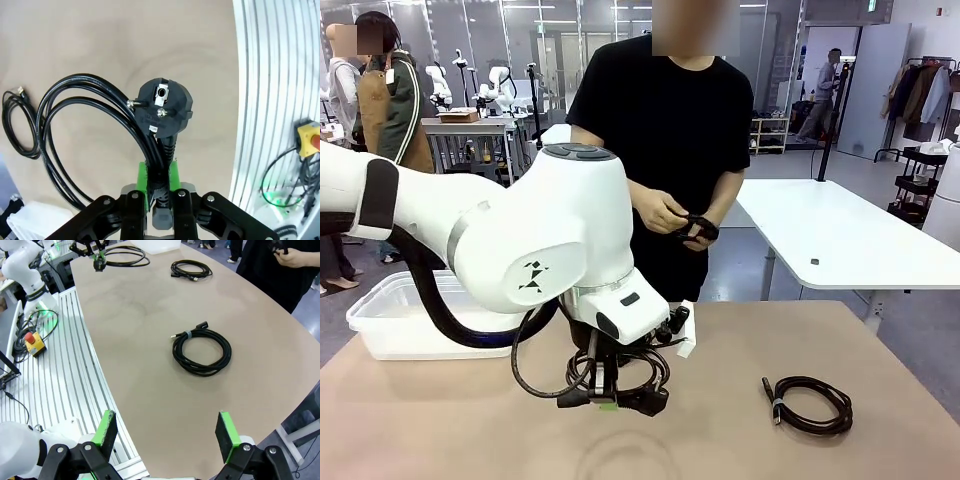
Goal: Organize and store the cables.
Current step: Place the Power Cable into the Organizing box.
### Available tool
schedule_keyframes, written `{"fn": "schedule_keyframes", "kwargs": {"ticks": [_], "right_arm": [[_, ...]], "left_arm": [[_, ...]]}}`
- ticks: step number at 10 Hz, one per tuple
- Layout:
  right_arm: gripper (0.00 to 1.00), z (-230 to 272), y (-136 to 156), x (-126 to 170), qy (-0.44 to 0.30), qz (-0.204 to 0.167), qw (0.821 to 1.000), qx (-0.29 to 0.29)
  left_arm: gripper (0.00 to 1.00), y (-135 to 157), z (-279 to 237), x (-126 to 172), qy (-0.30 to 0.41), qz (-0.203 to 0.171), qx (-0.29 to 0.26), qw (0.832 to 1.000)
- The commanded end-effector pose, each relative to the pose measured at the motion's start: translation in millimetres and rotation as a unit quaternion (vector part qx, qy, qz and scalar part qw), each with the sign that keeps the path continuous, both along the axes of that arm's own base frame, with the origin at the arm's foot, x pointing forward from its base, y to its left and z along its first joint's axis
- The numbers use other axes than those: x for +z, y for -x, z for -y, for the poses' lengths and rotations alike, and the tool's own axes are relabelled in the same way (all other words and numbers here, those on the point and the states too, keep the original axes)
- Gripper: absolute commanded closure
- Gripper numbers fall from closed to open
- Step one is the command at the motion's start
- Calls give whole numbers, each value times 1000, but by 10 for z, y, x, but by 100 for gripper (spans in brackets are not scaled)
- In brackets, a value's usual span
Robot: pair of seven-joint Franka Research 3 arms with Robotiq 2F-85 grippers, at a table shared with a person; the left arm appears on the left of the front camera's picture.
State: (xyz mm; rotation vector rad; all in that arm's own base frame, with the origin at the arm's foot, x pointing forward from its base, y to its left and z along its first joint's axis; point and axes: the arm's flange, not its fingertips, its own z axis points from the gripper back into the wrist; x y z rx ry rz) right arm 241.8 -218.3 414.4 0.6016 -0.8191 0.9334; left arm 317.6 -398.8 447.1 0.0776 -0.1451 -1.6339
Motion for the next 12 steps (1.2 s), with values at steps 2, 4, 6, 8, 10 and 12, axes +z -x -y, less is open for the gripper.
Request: {"fn": "schedule_keyframes", "kwargs": {"ticks": [2, 4, 6, 8, 10, 12], "right_arm": [[0, 21, 1, 0, -2, 11, 1000, 5], [0, 21, 1, 0, -2, 11, 1000, 5], [0, 21, 1, 0, -2, 11, 1000, 5], [0, 21, 1, 0, -2, 11, 1000, 5], [0, 21, 1, 0, -2, 11, 1000, 5], [0, 21, 1, 0, -2, 11, 1000, 5]], "left_arm": [[100, 0, 0, 0, 0, 0, 0, 1000], [100, 0, 0, 0, 0, 0, 0, 1000], [81, -9, 6, -32, -1, -2, 0, 1000], [81, -238, -211, 305, 52, 37, -32, 997], [81, -619, -1025, 613, 53, 51, -34, 997], [81, -927, -1794, 890, 74, 47, -40, 995]]}}
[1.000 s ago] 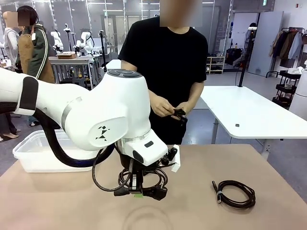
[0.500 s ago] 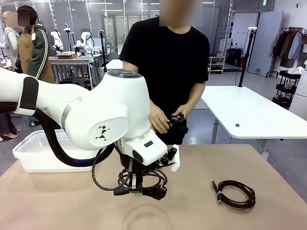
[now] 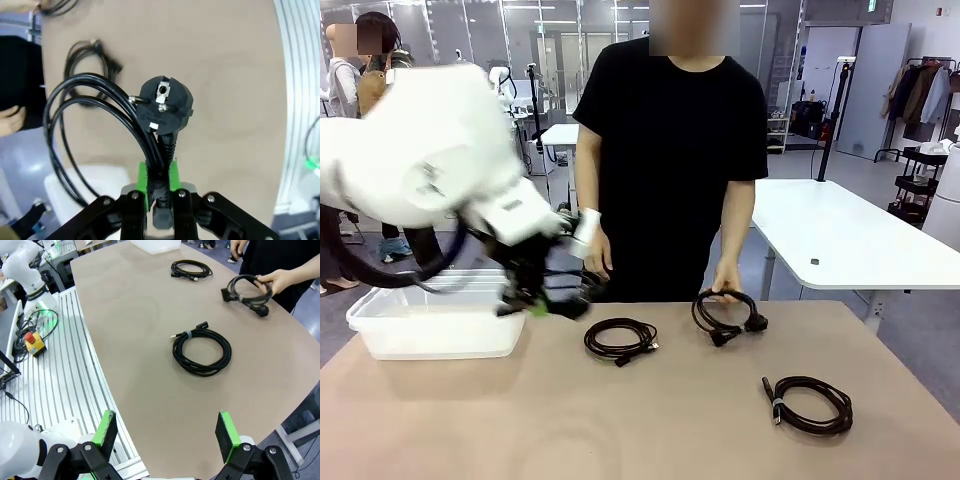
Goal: Organize and store the cables.
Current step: Place the Power Cable into the Organizing box.
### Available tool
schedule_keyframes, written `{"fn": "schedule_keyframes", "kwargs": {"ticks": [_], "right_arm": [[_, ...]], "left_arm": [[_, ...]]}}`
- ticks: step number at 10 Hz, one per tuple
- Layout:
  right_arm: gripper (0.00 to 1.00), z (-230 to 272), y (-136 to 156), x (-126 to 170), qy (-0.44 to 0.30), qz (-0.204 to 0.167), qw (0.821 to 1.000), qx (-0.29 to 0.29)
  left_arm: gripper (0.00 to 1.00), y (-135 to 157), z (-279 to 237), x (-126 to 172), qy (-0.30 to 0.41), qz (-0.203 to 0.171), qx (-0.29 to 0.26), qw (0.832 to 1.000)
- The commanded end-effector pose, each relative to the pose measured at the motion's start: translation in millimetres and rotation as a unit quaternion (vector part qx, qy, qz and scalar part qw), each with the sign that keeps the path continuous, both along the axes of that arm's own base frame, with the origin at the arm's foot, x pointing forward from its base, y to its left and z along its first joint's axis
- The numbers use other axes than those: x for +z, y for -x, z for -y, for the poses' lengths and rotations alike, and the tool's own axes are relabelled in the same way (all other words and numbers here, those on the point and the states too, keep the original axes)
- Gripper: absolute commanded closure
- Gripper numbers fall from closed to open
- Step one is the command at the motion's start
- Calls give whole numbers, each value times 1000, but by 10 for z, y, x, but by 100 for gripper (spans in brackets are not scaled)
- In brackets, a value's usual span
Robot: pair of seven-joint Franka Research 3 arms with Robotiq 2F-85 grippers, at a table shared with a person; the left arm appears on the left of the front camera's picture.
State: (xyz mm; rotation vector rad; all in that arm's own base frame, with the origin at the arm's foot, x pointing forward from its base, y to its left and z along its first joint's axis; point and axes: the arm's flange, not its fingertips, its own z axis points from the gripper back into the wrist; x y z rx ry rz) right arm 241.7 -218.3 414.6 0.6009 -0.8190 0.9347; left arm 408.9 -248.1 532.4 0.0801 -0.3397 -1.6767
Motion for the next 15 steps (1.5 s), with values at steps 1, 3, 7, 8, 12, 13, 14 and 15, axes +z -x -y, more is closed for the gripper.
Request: {"fn": "schedule_keyframes", "kwargs": {"ticks": [1, 3, 7, 8, 12, 13, 14, 15], "right_arm": [[0, 21, 0, -3, -2, 10, 1000, 4], [0, 21, 0, -3, -2, 10, 1000, 4], [0, 21, 0, -3, -2, 10, 1000, 4], [0, 21, 0, -3, -2, 10, 1000, 4], [0, 21, 0, -3, -2, 10, 1000, 4], [0, 21, 0, -3, -2, 10, 1000, 4], [0, 21, 0, -3, -2, 10, 1000, 4], [0, 21, 0, -3, -2, 10, 1000, 4]], "left_arm": [[81, -123, -573, 97, 22, -9, -18, 1000], [81, -381, -1007, 129, 30, 14, -19, 999], [81, -1055, -1582, -183, -28, 18, 53, 998], [81, -1210, -1701, -275, -28, 0, 79, 997], [81, -1697, -2009, -653, 4, -49, 160, 986], [81, -1776, -2051, -735, -7, -64, 172, 983], [81, -1848, -2082, -832, -12, -78, 184, 980], [81, -1924, -2095, -919, -2, -84, 193, 978]]}}
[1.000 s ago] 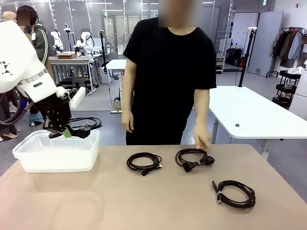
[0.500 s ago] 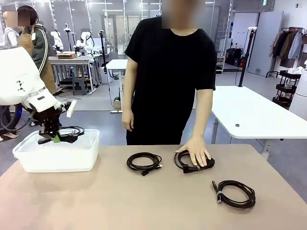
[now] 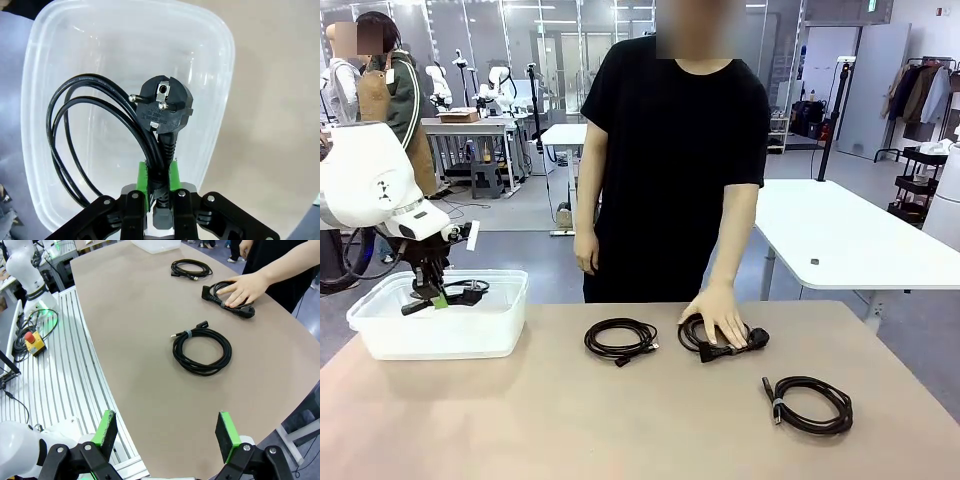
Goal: Organize and store the cables.
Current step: Place the Power Cable into the Organizing box.
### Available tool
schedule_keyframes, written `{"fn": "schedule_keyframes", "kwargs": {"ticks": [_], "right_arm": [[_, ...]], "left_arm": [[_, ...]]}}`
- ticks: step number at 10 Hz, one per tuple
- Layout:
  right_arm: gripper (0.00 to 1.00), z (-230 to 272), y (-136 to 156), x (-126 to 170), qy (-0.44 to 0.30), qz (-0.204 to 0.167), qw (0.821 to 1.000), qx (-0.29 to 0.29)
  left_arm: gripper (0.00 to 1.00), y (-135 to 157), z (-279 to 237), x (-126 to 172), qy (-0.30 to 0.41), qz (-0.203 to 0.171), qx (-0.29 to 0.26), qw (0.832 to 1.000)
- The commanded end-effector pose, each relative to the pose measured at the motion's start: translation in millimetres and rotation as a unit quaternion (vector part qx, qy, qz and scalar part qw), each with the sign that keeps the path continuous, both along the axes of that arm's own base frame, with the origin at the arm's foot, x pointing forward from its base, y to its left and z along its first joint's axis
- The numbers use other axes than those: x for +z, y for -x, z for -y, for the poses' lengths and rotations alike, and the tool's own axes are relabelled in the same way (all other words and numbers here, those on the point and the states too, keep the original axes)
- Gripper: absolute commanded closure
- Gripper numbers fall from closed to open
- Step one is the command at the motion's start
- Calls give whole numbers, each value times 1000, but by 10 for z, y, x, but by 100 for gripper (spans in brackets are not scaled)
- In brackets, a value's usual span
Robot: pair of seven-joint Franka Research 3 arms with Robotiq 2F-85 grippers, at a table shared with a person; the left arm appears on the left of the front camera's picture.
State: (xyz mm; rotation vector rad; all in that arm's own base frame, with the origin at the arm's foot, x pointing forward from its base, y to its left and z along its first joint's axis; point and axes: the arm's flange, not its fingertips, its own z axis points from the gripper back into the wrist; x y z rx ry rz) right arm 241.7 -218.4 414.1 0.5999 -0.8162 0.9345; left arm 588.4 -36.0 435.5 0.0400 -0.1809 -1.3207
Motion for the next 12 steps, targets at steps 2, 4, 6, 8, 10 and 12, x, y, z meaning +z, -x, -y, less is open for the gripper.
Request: {"fn": "schedule_keyframes", "kwargs": {"ticks": [2, 4, 6, 8, 10, 12], "right_arm": [[0, 20, 0, 2, -3, 11, 1000, 4], [0, 20, 0, 2, -3, 11, 1000, 4], [0, 20, 0, 2, -3, 11, 1000, 4], [0, 20, 0, 2, -3, 11, 1000, 4], [0, 20, 0, 2, -3, 11, 1000, 4], [0, 20, 0, 2, -3, 11, 1000, 4]], "left_arm": [[57, -116, -30, 49, 15, -19, 22, 999], [14, -118, -51, 52, 20, -20, 21, 999], [0, -120, -68, 52, 21, -17, 20, 999], [0, -88, -80, 68, 23, -16, 14, 1000], [0, -64, -76, 90, 24, -15, 13, 1000], [0, -80, -53, 37, 10, -10, 15, 1000]]}}
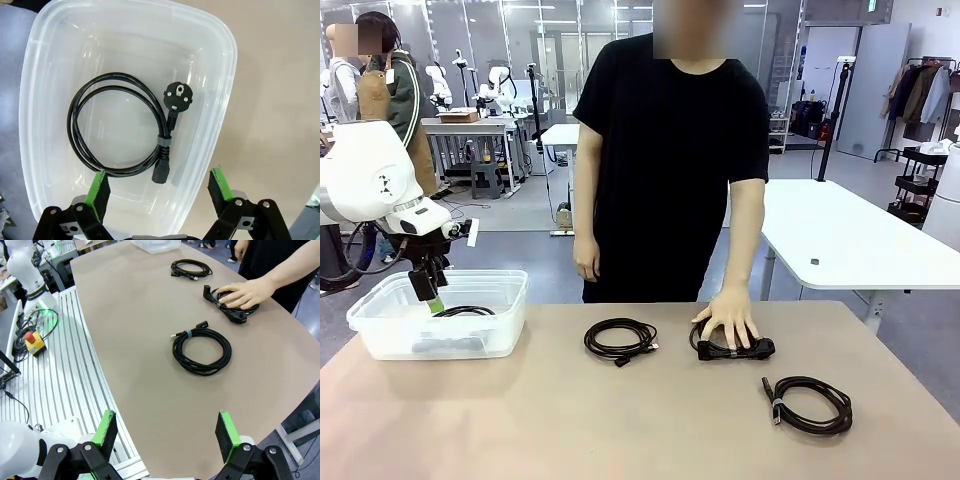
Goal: Organize and store the cables.
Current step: Place the Power Cable into the Organizing box.
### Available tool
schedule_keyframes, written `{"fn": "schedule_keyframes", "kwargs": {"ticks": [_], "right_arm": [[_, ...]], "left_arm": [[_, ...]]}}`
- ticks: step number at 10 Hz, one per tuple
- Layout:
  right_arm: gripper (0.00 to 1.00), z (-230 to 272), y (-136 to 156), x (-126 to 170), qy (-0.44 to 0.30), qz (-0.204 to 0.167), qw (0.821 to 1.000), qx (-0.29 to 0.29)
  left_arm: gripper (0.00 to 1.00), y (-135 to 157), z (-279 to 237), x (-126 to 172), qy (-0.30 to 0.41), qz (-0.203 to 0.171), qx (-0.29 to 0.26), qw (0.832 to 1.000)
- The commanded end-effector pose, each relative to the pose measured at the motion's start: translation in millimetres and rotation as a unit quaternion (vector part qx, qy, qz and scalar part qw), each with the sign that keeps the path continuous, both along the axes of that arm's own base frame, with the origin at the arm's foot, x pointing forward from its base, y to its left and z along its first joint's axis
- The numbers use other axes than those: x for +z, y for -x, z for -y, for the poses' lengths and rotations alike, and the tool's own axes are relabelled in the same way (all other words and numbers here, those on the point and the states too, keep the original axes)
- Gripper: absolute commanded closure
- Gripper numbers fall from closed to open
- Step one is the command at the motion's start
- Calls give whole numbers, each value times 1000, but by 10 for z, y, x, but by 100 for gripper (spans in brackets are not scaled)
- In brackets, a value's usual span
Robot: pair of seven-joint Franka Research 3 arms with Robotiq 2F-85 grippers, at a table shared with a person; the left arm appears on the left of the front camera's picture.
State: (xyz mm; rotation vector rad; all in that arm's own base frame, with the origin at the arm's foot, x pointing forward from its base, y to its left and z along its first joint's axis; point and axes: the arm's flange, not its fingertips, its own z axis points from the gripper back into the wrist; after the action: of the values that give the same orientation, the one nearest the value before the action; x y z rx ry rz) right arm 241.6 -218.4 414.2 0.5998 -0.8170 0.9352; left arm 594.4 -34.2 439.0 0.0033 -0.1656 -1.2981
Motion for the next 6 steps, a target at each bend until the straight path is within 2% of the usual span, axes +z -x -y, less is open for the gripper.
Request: {"fn": "schedule_keyframes", "kwargs": {"ticks": [1, 6], "right_arm": [[0, 20, -1, 2, -3, 11, 1000, 4], [0, 20, -1, 2, -3, 11, 1000, 4]], "left_arm": [[0, -19, -34, 3, 0, 7, 5, 1000], [0, -19, -34, 3, 0, 7, 5, 1000]]}}
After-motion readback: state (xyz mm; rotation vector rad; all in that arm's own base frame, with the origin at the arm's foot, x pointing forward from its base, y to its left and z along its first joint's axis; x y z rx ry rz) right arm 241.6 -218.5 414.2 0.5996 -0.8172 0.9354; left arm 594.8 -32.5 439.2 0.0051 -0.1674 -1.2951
